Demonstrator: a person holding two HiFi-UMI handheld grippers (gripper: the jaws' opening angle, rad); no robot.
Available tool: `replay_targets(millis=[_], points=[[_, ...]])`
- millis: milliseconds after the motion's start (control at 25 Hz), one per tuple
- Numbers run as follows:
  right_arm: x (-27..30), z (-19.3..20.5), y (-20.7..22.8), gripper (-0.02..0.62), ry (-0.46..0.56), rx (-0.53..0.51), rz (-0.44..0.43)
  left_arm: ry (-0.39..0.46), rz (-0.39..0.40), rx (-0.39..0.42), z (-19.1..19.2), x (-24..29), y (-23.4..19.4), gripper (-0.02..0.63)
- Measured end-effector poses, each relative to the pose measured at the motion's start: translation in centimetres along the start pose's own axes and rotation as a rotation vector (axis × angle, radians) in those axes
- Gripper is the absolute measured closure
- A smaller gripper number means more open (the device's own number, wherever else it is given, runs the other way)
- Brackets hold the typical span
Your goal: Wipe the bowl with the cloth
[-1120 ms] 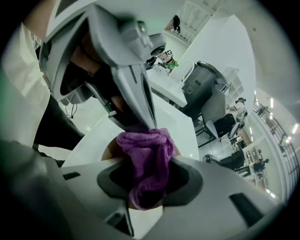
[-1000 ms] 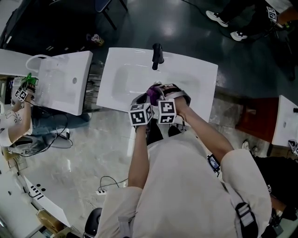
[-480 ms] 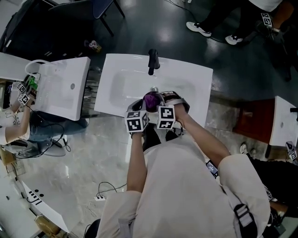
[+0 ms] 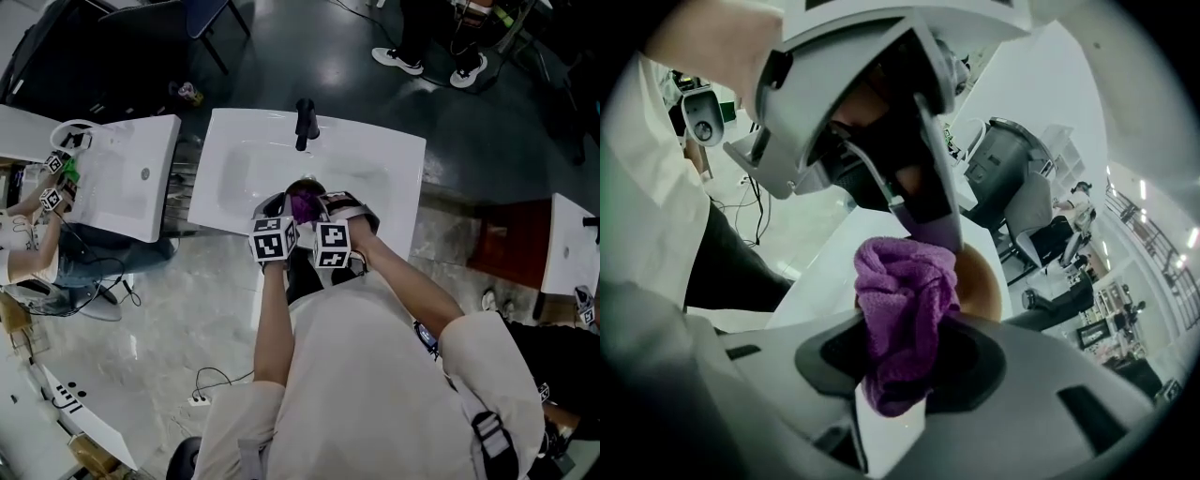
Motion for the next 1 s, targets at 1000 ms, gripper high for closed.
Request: replay_targets(millis=[1000], points=[[-3.5, 0.1, 6.3, 0.457, 0.192, 0.257, 0.154, -0.017, -0.017, 0.096, 0.2, -0.4, 0.0, 0.591]])
Point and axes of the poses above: the fingertips, and each gripper's own axes: x forward along the fingers, y to its right, z out of its underside, the point moved 3 cm from there along -x, backward along the fingers, and after that the axes turned 8 degrees about -x, right-handed, at the moved point
